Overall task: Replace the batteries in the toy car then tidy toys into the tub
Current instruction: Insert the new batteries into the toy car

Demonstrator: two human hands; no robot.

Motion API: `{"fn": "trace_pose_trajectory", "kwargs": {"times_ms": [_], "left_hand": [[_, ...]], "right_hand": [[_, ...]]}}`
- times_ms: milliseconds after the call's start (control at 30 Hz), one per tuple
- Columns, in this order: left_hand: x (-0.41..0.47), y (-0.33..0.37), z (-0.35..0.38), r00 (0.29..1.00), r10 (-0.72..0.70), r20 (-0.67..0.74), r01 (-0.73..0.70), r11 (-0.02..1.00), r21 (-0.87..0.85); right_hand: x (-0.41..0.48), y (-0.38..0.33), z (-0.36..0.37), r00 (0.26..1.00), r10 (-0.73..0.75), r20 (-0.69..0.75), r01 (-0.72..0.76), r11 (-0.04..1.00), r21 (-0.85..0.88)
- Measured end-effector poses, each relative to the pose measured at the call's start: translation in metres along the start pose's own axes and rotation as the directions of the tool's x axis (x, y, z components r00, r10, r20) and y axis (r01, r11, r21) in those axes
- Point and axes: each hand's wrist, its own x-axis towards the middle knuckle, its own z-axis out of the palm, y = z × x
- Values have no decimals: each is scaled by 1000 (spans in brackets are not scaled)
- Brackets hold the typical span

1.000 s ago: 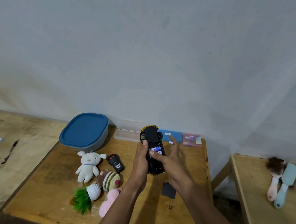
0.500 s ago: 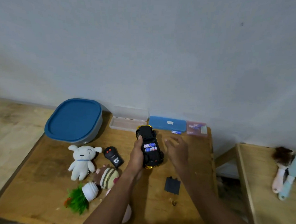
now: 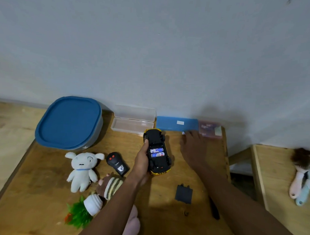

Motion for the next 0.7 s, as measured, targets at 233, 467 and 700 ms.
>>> {"fn": "trace_pose_trajectory", "kwargs": {"times_ms": [233, 467, 700], "left_hand": [[-7, -3, -10, 999, 20, -49, -18, 999, 36], [-25, -12, -7, 995, 58, -80, -53, 997, 57], [-59, -27, 5, 988, 129, -82, -127, 991, 37]], "right_hand": [[-9, 4, 1, 998, -65, 17, 66, 997, -36], [-33, -8, -23, 994, -95, 50, 87, 985, 150], [-69, -32, -72, 997, 25, -72, 25, 786, 617]]}}
